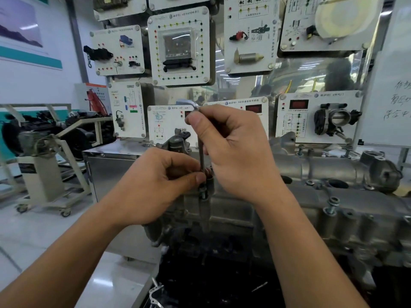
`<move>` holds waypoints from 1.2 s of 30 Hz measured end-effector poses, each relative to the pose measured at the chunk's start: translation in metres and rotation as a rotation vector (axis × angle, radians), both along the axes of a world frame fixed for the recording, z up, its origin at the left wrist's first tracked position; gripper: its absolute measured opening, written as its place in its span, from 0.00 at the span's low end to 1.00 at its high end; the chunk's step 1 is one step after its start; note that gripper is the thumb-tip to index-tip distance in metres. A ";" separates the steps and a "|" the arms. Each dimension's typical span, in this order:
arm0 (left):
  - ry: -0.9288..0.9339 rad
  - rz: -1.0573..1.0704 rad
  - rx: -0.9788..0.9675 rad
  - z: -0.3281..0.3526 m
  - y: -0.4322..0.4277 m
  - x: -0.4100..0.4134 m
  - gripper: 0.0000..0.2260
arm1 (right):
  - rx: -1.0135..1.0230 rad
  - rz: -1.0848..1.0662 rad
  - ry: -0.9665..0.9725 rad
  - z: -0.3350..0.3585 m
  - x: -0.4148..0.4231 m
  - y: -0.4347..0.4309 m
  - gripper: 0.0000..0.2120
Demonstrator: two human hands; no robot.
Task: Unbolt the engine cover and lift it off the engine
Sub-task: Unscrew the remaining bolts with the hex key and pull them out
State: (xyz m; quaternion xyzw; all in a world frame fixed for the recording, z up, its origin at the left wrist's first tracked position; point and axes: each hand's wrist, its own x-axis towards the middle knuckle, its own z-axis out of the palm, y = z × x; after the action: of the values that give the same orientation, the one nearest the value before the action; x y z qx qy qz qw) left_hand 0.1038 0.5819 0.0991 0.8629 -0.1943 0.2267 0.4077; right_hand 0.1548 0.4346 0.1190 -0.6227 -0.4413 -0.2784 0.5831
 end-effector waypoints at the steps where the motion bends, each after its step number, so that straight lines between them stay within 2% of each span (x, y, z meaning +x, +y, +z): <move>1: 0.008 -0.004 -0.009 0.000 0.000 0.000 0.11 | -0.001 0.008 0.004 0.001 0.000 0.000 0.09; 4: 0.011 -0.005 0.018 0.000 0.002 -0.002 0.14 | -0.024 0.029 0.021 0.000 -0.001 0.002 0.09; 9: -0.034 0.102 0.083 -0.005 -0.001 0.001 0.06 | -0.057 -0.001 0.053 -0.001 -0.005 0.000 0.08; 11: -0.058 0.118 0.053 -0.005 -0.002 0.002 0.07 | -0.064 -0.020 0.065 -0.001 -0.006 -0.003 0.07; 16: -0.162 -0.030 -0.029 0.002 -0.005 0.000 0.12 | -0.119 -0.039 0.110 0.004 -0.008 -0.012 0.06; 19: -0.160 0.003 -0.162 0.005 -0.010 -0.001 0.08 | -0.212 -0.076 0.142 0.012 -0.009 -0.009 0.08; 22: -0.172 0.061 -0.111 0.009 -0.015 -0.002 0.08 | -0.268 -0.041 0.181 0.020 -0.012 -0.008 0.09; 25: -0.210 0.047 -0.149 0.018 -0.021 -0.002 0.05 | -0.156 0.050 0.243 0.028 -0.014 -0.020 0.09; 29: -0.222 -0.049 -0.265 0.036 -0.061 -0.002 0.06 | 0.031 0.102 0.456 0.048 -0.025 -0.077 0.10; 33: -0.172 -0.260 -0.168 0.037 -0.137 -0.001 0.04 | -0.079 -0.177 0.509 0.058 -0.052 -0.187 0.10; 36: -0.164 -0.443 -0.101 0.023 -0.201 -0.003 0.06 | -0.326 -0.513 0.442 0.049 -0.095 -0.282 0.14</move>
State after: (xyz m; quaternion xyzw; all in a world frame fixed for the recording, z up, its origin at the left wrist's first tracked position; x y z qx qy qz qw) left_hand 0.1003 0.3813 0.1225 0.7564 -0.3997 0.2104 0.4731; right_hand 0.0596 0.1523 0.1677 -0.8425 -0.1733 -0.2005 0.4690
